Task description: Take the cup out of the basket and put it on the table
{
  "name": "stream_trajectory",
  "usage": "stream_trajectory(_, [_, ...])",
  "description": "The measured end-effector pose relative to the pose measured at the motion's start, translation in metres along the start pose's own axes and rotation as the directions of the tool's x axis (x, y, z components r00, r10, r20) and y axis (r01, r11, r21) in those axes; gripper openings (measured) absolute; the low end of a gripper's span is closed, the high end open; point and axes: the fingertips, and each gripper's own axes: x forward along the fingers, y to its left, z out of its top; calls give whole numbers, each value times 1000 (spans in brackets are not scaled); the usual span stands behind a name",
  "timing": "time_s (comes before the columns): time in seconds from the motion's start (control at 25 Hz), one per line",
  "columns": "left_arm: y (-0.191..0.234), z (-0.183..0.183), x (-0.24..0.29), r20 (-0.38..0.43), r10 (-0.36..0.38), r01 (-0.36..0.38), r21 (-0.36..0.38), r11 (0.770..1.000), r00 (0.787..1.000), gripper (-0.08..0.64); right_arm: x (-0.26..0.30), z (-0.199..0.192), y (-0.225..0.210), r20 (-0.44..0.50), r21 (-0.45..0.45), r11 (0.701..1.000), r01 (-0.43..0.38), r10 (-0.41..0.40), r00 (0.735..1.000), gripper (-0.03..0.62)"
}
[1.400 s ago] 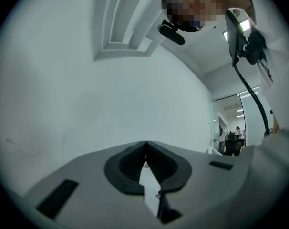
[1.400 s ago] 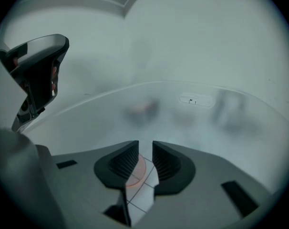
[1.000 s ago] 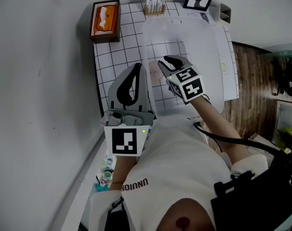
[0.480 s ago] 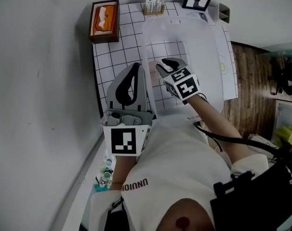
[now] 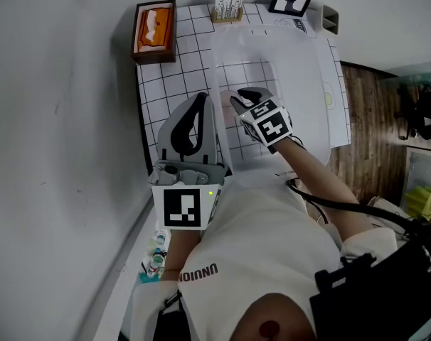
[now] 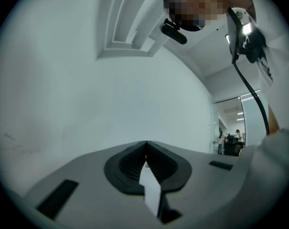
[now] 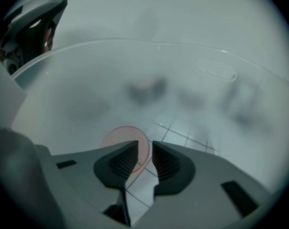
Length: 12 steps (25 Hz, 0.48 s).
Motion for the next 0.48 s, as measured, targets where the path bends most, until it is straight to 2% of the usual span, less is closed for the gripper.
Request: stream_trajectory(0.48, [-1, -1, 3, 2, -20, 20, -1, 1000, 1000, 14, 6, -7, 2, -30, 41, 999, -22, 24, 999, 88])
